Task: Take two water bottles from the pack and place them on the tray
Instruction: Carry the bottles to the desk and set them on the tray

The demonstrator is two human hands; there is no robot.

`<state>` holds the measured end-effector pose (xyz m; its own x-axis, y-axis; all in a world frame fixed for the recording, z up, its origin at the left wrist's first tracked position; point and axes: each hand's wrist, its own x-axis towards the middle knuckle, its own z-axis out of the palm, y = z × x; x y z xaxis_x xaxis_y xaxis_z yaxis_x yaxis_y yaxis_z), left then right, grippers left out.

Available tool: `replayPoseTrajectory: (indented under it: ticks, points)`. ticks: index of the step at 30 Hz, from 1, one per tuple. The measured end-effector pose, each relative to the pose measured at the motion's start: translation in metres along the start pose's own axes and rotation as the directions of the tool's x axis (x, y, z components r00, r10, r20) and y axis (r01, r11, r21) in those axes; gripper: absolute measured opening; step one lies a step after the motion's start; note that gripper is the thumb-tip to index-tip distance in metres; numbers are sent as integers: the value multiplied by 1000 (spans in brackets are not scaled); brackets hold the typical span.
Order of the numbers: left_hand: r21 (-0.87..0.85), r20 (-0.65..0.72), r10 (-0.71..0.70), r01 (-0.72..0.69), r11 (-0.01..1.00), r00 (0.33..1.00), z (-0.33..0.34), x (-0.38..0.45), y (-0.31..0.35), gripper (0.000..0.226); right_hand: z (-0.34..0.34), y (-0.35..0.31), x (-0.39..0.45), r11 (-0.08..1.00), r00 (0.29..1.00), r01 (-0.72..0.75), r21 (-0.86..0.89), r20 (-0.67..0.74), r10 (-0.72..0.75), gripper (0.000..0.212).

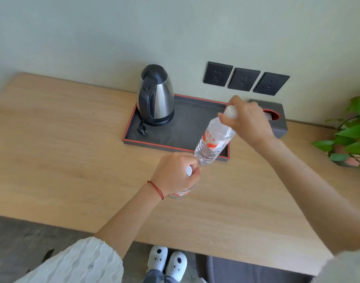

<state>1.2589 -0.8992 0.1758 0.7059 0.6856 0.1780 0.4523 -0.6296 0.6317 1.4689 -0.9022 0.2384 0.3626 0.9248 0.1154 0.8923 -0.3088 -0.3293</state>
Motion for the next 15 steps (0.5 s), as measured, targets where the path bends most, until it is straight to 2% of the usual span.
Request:
replayPoseTrajectory:
  ticks: [5,11,15]
  points:
    - [-10,1,3,-3,1000,1000,0,0,-1,27,9,12,74,997,987,61,-40,151,-55,42]
    - [-6,-23,36,-36,999,999,-1,-2,-3,27,30,16,128,996,990,38,-85,140,-25,29]
    - [-14,-40,44,-45,999,998,-1,-2,-3,27,34,17,148,991,992,56,-122,123,-41,28]
